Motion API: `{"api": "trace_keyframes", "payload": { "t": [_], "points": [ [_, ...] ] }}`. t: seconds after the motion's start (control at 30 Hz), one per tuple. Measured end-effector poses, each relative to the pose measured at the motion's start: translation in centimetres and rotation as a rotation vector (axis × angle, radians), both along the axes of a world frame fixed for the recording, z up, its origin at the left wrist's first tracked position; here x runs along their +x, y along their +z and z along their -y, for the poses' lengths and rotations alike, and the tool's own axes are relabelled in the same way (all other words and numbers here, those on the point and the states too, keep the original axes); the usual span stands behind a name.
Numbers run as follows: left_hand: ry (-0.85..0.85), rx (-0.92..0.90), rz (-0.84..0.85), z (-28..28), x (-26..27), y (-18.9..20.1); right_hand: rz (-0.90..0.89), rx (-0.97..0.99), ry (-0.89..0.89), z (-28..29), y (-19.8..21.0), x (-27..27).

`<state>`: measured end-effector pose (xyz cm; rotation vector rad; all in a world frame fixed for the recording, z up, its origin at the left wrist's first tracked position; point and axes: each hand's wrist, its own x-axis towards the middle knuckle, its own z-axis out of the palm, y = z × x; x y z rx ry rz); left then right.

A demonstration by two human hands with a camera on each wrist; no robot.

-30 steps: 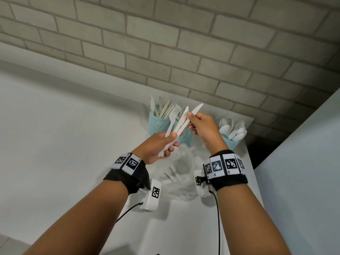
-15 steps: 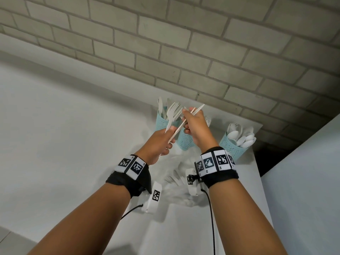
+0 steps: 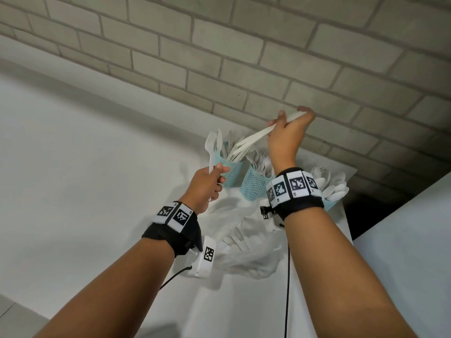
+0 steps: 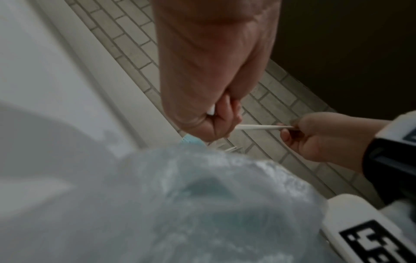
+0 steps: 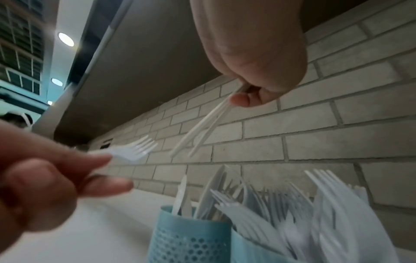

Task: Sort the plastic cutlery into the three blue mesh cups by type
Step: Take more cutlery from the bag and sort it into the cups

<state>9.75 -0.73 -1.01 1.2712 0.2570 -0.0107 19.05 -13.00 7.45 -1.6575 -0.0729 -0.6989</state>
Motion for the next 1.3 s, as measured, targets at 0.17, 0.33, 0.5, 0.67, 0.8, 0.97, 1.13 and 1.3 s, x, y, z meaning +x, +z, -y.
{"api": "trace_keyframes", "payload": {
  "t": [0.17, 0.33, 0.5, 0.67, 0.8, 0.97, 1.13, 1.3],
  "points": [
    [-0.051, -0.040, -0.063, 0.1, 0.4, 0.3, 0.063, -0.316, -0.066, -1.6, -1.8, 0.8],
    [-0.068, -0.092, -0.074, -0.5, 0.4, 0.2, -0.090, -0.786, -0.019, -2.9, -4.7, 1.5],
    [-0.076, -0.072, -0.048, -1.1, 0.4, -0.3, -0.185, -1.291, -0.080, -3.0, -6.3, 1.4],
    [-0.063, -0.008, -0.002, -0.8, 0.6, -0.2, -0.150, -1.112, -0.043, -2.3, -4.7, 0.9],
    [-0.087, 0.044, 0.054, 0.3, 0.5, 0.2, -0.149, -0.718, 0.233, -1.4, -2.8, -0.4],
    [-0.155, 0.114, 0.115, 2.2, 0.3, 1.4, -0.280, -0.596, 0.457, 1.5, -1.6, -1.6],
    [-0.091, 0.446, 0.186, 3.2, 0.1, 1.7, -0.233, -0.299, 0.159, 5.1, 0.5, -0.3],
    [-0.357, 0.804, 0.091, 2.6, 0.4, -0.1, -0.015, -0.371, -0.241, 8.0, 1.8, -0.9]
  ]
}}
